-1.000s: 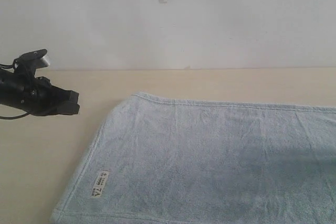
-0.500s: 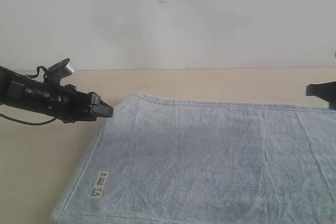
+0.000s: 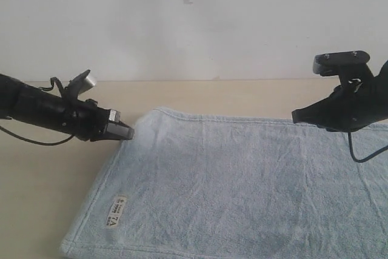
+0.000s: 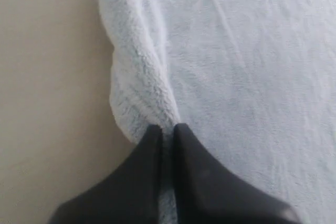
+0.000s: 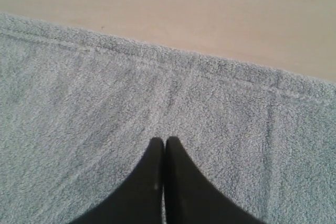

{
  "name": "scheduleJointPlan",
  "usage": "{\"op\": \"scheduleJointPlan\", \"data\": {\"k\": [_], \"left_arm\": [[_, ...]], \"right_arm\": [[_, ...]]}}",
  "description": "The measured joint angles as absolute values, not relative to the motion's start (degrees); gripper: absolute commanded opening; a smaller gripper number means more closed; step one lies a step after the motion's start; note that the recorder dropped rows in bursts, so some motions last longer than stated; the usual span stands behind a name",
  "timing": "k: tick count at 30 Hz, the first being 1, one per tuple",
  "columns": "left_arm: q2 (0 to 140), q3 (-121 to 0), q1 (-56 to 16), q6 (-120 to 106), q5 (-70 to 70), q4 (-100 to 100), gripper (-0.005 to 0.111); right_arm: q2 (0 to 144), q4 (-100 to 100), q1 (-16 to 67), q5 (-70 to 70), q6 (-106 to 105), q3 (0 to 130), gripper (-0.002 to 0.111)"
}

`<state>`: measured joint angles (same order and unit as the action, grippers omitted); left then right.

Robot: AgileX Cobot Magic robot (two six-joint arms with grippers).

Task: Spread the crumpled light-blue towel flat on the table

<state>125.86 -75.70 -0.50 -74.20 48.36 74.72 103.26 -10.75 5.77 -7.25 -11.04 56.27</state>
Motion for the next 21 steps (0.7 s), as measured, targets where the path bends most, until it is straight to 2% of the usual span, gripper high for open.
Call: {"op": "scheduleJointPlan", "data": {"k": [5, 9, 11, 18, 21], "left_arm": [[123.10, -77.03, -1.59, -75.05, 51.81, 69.48, 0.004], [122.85, -77.29, -5.87, -76.94, 52.88, 59.69, 0.007], [123.89, -77.00, -8.64, -79.63, 54.10, 56.63, 0.014], [125.83, -76.22, -16.70, -83.18, 55.50, 50.29, 0.059], [125.45, -76.22, -16.95, -82.05, 56.39, 50.16, 0.069]], "right_arm": [[103.26, -10.75, 5.80, -7.10, -11.29, 56.27, 0.000], [103.26, -10.75, 5.80, -7.10, -11.29, 56.27, 0.000], [103.26, -10.75, 5.80, -7.23, -11.29, 56.27, 0.000], [103.26, -10.75, 5.80, -7.61, -11.29, 56.27, 0.000], [103.26, -10.75, 5.80, -7.71, -11.18, 56.27, 0.000]]}}
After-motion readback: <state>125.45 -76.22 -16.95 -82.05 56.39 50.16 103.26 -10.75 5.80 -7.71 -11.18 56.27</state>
